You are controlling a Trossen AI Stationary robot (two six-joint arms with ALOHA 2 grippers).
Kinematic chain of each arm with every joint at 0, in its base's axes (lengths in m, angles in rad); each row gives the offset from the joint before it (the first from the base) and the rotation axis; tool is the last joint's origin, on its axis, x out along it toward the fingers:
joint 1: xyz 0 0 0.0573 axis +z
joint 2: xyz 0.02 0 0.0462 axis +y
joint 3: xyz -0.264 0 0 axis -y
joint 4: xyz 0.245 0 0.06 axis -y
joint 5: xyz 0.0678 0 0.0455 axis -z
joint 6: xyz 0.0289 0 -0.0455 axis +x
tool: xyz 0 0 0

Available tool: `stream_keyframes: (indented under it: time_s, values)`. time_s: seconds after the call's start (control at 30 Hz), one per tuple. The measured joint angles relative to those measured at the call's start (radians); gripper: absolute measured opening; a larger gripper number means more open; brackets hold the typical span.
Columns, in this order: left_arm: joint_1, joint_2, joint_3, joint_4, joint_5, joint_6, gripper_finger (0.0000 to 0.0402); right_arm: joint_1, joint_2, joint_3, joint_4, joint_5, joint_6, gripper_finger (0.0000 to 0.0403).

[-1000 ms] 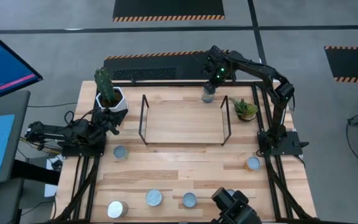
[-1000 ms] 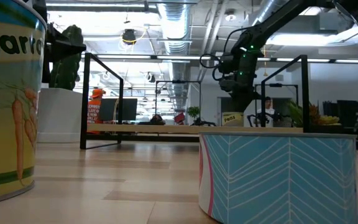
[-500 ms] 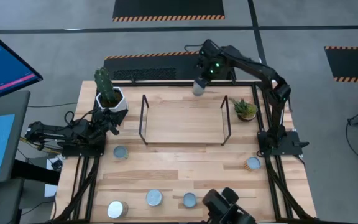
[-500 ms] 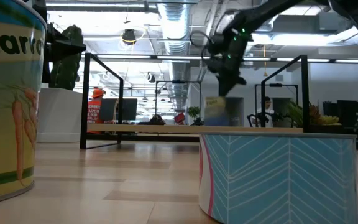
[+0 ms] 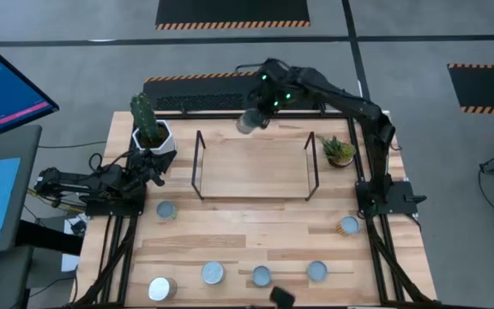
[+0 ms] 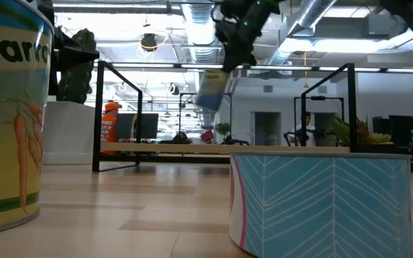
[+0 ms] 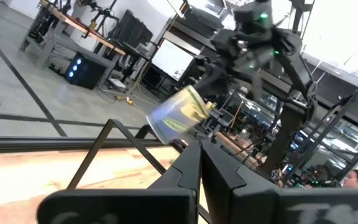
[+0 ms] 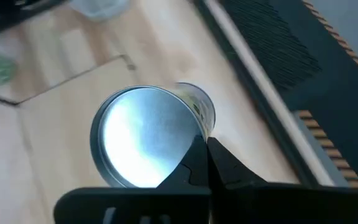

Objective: Pick and place cans onto a shelf
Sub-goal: Put the canned peas on the shelf

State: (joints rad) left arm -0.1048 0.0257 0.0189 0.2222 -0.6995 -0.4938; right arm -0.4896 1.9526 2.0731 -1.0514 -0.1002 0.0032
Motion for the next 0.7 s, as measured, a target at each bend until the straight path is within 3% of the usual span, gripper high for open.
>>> stream_keyframes:
  time_s: [0.27,0.7]
  values:
    - [0.000,0.000,0.000,0.000,0.000,0.000,0.0000,0.130,0.047,0.004,0.090,0.044,0.080,0.0000]
    - [0.000,0.000,0.002,-0.006,0.003,0.005,0.0000,0.159,0.155,0.002,0.080,-0.025,0.132,0.0000]
